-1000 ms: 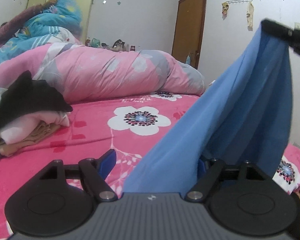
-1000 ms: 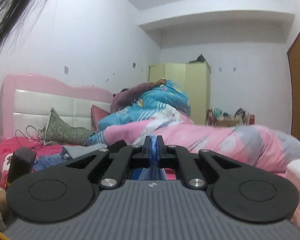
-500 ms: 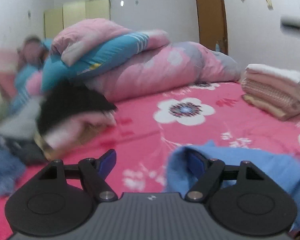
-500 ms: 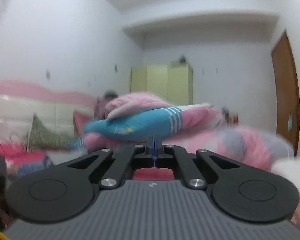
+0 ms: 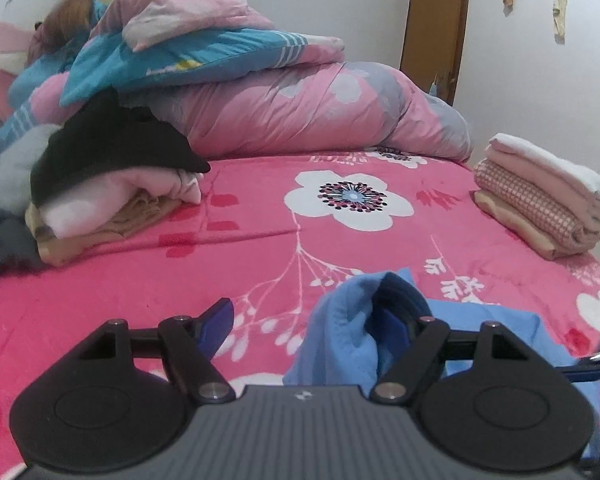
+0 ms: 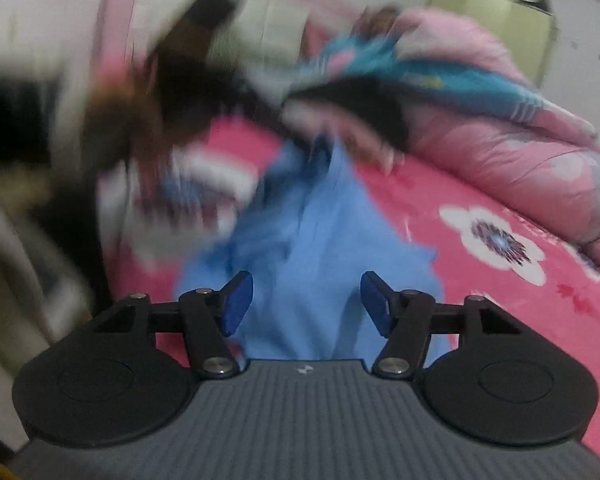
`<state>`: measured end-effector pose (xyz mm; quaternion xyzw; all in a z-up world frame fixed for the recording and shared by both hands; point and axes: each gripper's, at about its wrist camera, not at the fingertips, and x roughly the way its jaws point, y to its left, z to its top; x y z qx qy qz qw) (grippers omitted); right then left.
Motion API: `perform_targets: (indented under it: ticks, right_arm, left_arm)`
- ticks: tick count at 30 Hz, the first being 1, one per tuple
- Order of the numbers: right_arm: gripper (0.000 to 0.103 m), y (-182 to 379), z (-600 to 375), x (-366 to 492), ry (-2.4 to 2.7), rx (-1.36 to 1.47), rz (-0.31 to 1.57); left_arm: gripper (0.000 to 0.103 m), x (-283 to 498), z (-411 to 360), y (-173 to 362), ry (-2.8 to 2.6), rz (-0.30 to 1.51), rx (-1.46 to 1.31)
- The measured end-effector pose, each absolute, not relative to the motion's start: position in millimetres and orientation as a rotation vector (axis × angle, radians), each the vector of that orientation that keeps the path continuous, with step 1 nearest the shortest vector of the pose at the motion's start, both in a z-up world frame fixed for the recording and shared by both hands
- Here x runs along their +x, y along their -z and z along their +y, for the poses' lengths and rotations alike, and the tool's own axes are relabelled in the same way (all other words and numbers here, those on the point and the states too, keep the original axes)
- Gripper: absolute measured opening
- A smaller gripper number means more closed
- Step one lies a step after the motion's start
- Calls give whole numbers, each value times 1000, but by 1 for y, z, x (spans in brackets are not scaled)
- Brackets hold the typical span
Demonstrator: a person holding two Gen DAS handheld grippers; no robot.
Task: Fold clothes
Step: 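Raise the T-shirt with both grippers and shake it out in the air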
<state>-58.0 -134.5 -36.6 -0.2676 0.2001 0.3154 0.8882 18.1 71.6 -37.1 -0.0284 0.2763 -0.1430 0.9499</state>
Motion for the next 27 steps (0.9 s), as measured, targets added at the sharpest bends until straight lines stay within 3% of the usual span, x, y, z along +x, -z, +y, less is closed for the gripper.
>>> perform_targets:
  ticks: [1,2,3,6,12,19,27]
  right_arm:
    - [49,47,-128,-54,-605,-624,435]
    - [14,48,-131,-48,-563,-612,450]
    - [2,44,-140,-40,-526,-562,462]
    - [3,9,-186,-22,-454,-247,397]
    - [3,-35,-272,1,-318,251,262]
    - [3,-48,-305,-2,-273,342,130]
    - [3,-101,-302,-16,-336,298,-1]
  left_arm:
    - [77,17,75,37,302,558,-79]
    - [78,16,79,36,317,551,-103]
    - [80,14,84,35,342,539,-134]
    - [93,6,96,29,417,494,-202]
    - [96,4,65,25,521,494,-131]
    - [95,6,-3,41,477,523,189]
    - [96,-12,-45,25,593,413,267]
